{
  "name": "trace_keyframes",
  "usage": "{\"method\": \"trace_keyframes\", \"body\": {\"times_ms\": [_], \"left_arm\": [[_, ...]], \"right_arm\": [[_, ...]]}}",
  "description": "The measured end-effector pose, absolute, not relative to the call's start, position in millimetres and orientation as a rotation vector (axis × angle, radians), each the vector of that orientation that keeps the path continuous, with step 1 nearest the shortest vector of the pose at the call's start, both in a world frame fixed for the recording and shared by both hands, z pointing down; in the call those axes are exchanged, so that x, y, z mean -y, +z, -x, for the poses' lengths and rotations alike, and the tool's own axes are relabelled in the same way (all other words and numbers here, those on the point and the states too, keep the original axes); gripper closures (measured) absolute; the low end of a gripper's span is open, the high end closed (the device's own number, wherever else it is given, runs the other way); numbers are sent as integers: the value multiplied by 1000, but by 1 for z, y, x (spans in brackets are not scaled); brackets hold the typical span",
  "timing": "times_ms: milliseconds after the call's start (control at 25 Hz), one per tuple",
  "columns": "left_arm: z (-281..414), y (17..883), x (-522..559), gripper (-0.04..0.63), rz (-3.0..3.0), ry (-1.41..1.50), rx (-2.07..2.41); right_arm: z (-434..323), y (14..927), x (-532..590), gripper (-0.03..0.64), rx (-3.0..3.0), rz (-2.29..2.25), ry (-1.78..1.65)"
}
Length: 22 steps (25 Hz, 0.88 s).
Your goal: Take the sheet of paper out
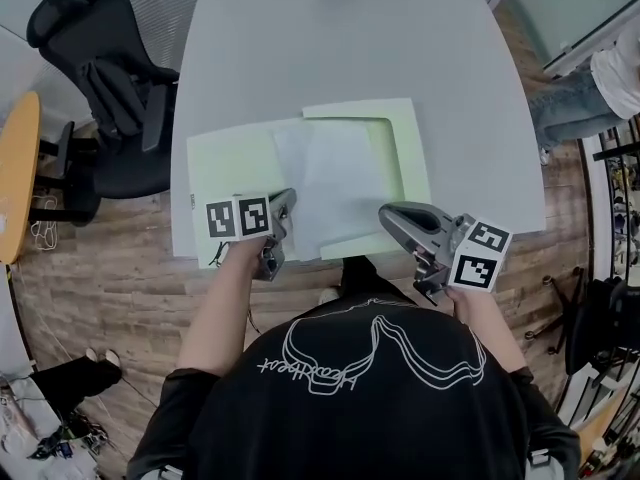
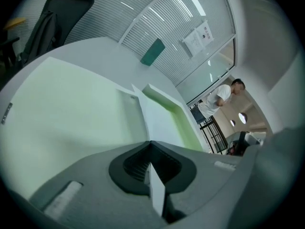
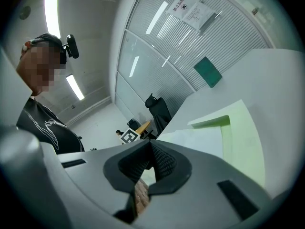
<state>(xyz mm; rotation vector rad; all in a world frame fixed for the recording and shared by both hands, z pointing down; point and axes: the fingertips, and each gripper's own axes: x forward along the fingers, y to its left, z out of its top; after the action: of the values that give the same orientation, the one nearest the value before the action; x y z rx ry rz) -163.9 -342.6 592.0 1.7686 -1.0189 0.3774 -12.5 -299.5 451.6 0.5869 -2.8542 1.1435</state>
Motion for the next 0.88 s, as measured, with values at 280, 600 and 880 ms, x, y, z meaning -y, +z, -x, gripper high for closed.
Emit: {"method": "trace_keyframes", "body": {"times_ms": [280,600,880], "left_arm": [[185,582,333,583,-1763,355,1085],[227,557,302,583,-1783,309,1156],[235,528,282,583,-1834,233,1207]], "right_arm": [[19,450,292,609,2863,-552,1147],[46,436,253,609,2875,-530,1132],[48,431,229,609,2865,-508,1103]]}}
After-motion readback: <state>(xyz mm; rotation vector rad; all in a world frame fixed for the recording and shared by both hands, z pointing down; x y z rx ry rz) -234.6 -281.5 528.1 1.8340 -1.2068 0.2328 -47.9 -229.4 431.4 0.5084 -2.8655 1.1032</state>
